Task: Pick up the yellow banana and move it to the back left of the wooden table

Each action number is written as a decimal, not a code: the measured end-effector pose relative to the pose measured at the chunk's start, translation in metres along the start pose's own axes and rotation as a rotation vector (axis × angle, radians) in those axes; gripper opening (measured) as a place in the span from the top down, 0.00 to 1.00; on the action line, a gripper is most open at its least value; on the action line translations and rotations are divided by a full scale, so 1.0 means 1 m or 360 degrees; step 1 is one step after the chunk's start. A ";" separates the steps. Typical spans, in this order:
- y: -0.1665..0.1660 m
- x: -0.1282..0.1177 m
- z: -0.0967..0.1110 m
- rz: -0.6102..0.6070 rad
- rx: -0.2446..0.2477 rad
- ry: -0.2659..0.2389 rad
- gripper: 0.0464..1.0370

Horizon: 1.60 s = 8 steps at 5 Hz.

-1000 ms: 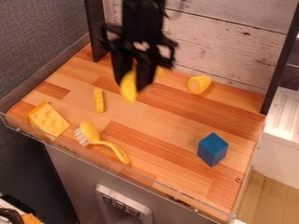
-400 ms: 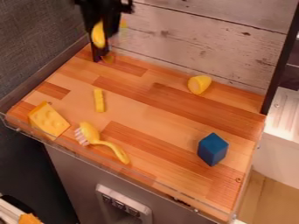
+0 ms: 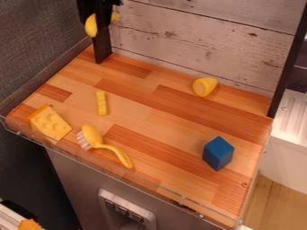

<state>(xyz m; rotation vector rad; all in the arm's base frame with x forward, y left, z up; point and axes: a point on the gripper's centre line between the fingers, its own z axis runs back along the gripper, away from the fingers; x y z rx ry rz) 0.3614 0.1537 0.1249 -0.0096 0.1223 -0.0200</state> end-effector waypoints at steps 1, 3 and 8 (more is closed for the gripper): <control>0.009 0.002 -0.003 -0.0038 -0.0014 0.0027 0.65; 0.014 -0.003 -0.012 -0.0024 -0.0032 0.0039 0.65; 0.013 -0.027 -0.068 0.0094 -0.0090 0.0079 0.65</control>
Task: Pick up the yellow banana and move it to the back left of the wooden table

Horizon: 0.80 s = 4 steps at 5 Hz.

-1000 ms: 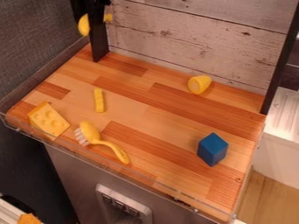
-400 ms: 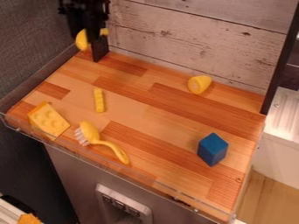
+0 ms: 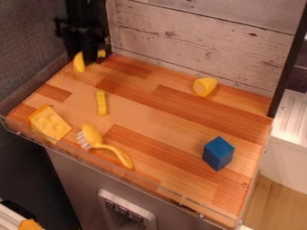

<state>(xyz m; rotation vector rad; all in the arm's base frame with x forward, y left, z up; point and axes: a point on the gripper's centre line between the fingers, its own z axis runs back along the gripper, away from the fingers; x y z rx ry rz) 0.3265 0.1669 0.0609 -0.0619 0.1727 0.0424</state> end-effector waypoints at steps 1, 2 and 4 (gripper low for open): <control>-0.001 -0.003 -0.019 -0.0082 0.0007 -0.0005 0.65; 0.001 -0.001 -0.027 -0.0171 0.0029 -0.0045 0.65; 0.019 -0.005 -0.034 -0.0106 0.0041 -0.0101 0.65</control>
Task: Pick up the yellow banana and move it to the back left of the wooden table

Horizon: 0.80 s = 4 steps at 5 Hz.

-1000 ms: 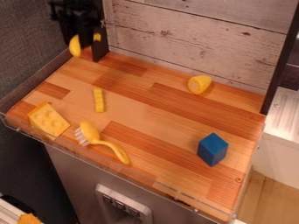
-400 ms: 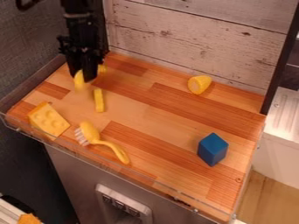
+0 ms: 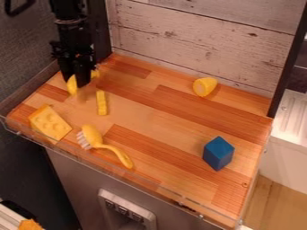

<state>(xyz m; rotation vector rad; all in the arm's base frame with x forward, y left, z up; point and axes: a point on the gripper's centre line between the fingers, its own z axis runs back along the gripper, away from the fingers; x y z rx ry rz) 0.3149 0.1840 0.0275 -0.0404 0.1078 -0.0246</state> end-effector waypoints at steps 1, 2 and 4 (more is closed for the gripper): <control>0.000 -0.002 -0.006 0.0057 -0.0021 0.0025 0.65; 0.002 -0.002 -0.005 0.0100 -0.0018 0.0015 0.65; 0.002 -0.002 -0.005 0.0102 -0.0010 0.0014 0.65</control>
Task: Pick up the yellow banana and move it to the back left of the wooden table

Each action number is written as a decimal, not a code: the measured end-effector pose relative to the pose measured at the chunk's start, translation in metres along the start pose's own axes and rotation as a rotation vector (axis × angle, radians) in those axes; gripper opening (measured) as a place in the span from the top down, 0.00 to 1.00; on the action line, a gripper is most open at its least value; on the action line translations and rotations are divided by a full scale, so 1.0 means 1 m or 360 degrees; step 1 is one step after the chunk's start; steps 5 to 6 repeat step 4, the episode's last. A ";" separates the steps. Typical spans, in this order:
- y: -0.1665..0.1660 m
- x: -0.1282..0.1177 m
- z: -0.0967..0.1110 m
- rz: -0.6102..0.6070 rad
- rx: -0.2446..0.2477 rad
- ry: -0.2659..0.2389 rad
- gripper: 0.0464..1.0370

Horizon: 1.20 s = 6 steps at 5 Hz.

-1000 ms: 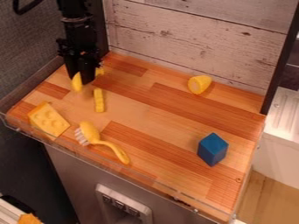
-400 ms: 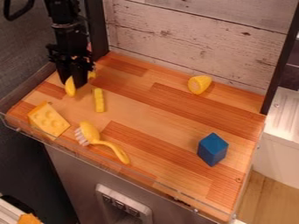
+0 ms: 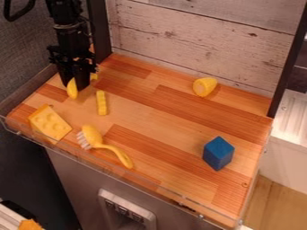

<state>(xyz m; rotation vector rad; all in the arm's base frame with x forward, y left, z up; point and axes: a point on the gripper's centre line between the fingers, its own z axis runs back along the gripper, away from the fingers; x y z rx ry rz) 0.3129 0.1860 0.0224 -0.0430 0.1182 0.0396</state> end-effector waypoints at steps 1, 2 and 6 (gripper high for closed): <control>-0.004 0.001 0.000 -0.0033 0.0002 0.0012 0.65; -0.015 0.007 0.001 -0.0091 0.0002 0.0022 0.65; -0.020 0.023 -0.005 -0.0101 0.0008 0.0037 0.25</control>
